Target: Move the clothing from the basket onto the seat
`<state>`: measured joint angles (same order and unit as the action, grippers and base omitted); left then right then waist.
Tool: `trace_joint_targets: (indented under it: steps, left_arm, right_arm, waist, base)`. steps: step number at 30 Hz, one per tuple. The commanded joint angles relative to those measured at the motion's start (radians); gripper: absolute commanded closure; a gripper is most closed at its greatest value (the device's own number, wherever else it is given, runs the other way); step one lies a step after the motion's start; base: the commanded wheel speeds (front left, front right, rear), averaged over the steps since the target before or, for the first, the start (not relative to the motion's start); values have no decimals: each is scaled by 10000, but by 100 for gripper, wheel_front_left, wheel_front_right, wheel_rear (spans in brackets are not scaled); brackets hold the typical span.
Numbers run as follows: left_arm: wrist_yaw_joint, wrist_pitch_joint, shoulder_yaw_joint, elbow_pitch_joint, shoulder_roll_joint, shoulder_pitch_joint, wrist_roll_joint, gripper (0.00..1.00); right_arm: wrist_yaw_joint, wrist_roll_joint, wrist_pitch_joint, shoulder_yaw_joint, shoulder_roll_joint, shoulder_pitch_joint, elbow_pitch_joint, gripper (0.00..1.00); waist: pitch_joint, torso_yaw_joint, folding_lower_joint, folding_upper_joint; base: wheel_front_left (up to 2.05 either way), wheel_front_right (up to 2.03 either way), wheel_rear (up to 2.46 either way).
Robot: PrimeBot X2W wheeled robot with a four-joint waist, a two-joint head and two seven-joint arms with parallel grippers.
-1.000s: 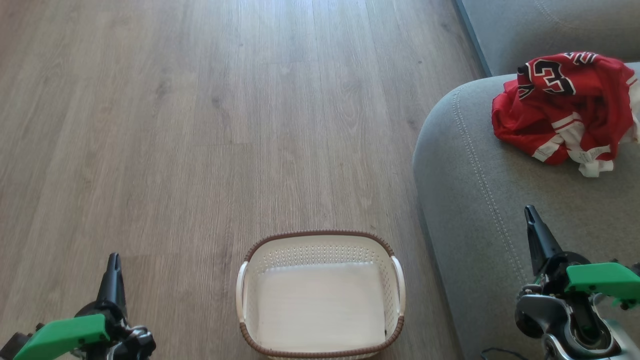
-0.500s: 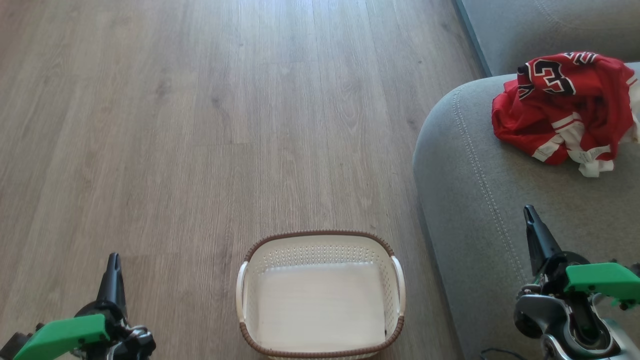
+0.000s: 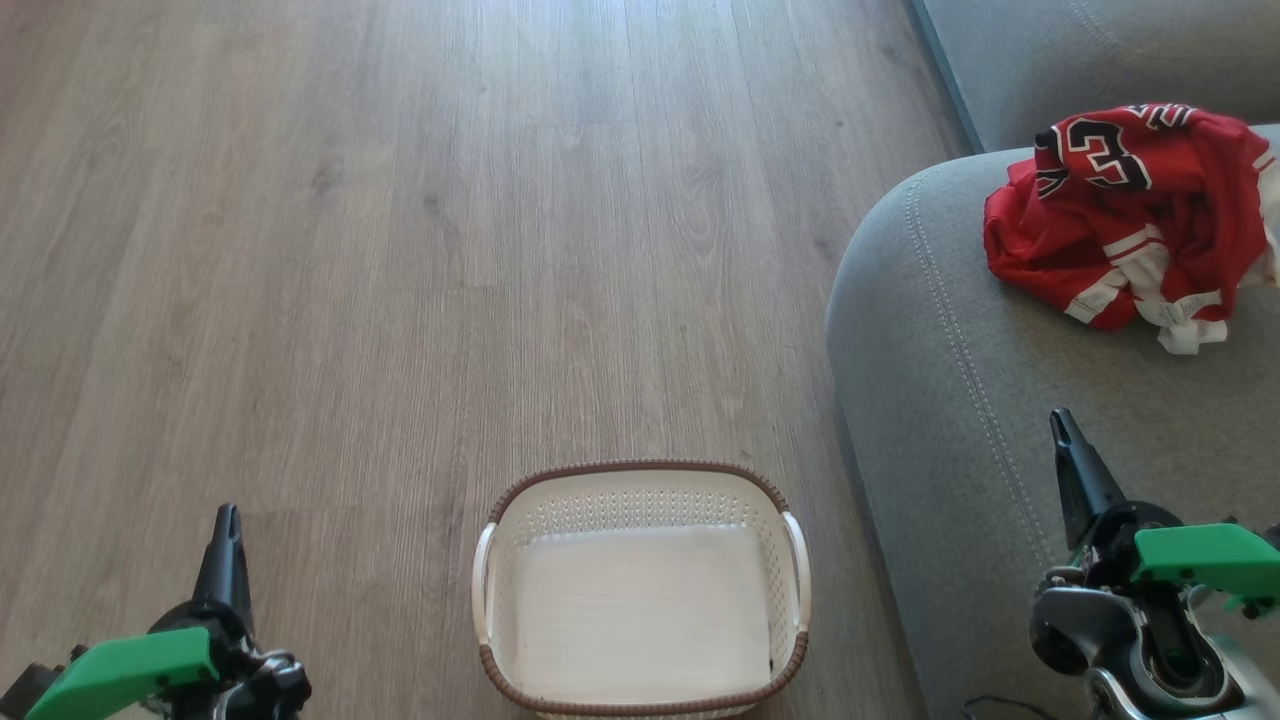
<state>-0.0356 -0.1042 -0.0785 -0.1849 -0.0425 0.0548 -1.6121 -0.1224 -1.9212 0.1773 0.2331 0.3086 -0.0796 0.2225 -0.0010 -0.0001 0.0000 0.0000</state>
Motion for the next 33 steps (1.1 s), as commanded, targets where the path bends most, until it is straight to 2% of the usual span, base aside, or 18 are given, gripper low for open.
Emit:
trace_joint_targets:
  steps: [1, 33]
  left_arm:
    - [-80, -61, -352, 348, -93, 460, 21, 100]
    - [-79, -65, -355, 354, -90, 458, 24, 100]
  right_arm:
    - [-83, -53, 55, 153, 240, -484, -389, 100]
    - [-83, -278, 283, 415, 453, -509, -497, 100]
  waist:
    - [0, 0, 0, 0]
    - [3, 0, 0, 0]
  base:
    - [0, 0, 0]
    - [0, 0, 0]
